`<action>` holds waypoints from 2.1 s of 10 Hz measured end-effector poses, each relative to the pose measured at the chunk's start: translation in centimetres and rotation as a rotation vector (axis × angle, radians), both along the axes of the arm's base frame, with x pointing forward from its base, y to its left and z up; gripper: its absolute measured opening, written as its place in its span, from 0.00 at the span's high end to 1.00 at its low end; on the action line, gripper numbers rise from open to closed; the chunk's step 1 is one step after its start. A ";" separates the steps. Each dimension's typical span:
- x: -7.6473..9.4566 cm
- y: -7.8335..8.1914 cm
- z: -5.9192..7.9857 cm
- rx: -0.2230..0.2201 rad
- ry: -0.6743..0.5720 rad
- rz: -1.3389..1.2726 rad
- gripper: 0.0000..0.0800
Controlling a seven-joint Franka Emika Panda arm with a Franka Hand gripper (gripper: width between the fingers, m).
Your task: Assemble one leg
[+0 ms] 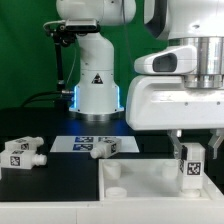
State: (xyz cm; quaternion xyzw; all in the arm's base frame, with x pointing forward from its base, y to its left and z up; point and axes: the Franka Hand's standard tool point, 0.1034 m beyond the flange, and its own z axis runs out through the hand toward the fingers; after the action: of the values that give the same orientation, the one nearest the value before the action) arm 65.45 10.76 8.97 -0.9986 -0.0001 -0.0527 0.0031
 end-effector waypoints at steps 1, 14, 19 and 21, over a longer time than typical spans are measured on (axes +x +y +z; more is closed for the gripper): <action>0.1 0.1 0.0 0.002 -0.009 -0.037 0.64; -1.0 -1.1 -0.3 0.164 0.066 -1.461 0.64; -1.1 0.5 -0.2 0.131 0.058 -1.107 0.35; -1.3 1.2 -0.8 0.102 0.065 -0.812 0.23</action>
Offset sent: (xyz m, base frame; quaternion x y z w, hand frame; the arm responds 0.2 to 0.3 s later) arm 0.0023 0.0044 -0.0001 -0.0042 -0.0093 0.3897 0.9209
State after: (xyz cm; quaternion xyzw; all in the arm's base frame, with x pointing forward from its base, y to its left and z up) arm 64.17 11.95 8.22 -0.9172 0.3967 -0.0181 0.0316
